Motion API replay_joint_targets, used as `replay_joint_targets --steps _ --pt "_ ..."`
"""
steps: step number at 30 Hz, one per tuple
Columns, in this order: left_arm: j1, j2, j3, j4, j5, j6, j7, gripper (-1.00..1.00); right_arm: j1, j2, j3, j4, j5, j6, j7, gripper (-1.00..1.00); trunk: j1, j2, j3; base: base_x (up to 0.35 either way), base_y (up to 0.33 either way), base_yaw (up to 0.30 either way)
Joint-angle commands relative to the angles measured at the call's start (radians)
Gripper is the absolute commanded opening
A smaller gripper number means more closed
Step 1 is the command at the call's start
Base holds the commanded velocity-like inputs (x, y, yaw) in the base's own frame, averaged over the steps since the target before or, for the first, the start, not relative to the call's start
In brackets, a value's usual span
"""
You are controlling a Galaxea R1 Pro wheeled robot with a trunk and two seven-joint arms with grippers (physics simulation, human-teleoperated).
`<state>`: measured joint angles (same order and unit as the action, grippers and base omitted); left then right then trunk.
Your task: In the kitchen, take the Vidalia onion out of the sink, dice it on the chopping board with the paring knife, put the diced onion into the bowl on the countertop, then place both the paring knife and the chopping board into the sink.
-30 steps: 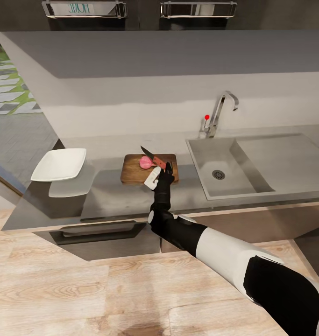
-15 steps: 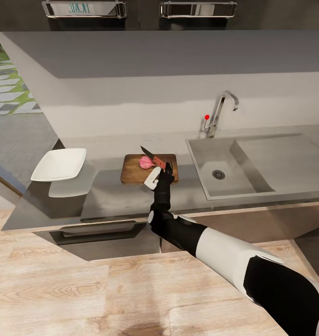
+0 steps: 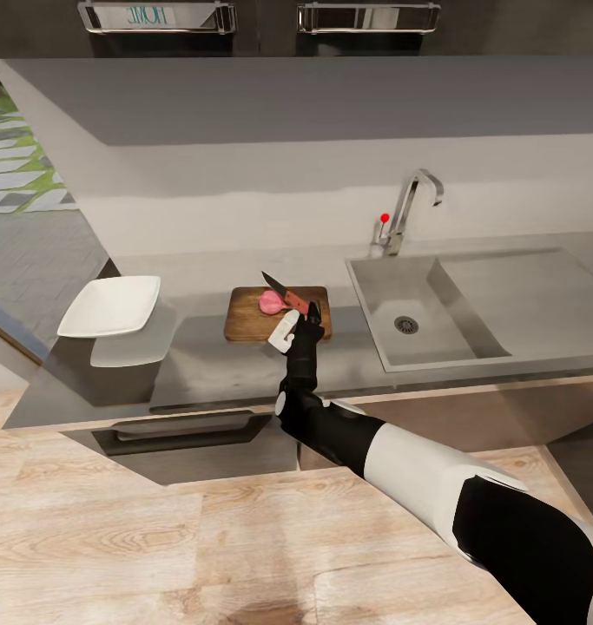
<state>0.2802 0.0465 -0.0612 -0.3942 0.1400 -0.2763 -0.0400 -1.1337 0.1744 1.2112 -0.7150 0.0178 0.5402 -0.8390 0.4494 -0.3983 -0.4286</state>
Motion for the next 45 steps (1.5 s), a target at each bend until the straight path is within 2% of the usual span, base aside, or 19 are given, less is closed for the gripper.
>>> replay_joint_targets --steps 1,24,45 --pt "0.001 0.001 -0.006 -0.002 0.01 -0.001 -0.001 1.0 -0.001 0.0 0.004 0.0 0.002 0.01 -0.003 -1.0 0.001 -0.002 -0.001 0.0 0.0 0.0" --pt "0.001 0.001 -0.006 -0.002 0.01 -0.001 -0.001 1.0 -0.001 0.0 0.003 -0.006 0.008 0.009 -0.006 -1.0 0.001 -0.002 -0.001 0.0 0.0 0.0" --pt "0.001 0.002 -0.006 0.002 0.01 -0.001 -0.001 1.0 -0.001 0.0 -0.005 -0.043 0.013 0.014 -0.041 -1.0 0.001 -0.002 -0.001 0.0 0.0 0.0"
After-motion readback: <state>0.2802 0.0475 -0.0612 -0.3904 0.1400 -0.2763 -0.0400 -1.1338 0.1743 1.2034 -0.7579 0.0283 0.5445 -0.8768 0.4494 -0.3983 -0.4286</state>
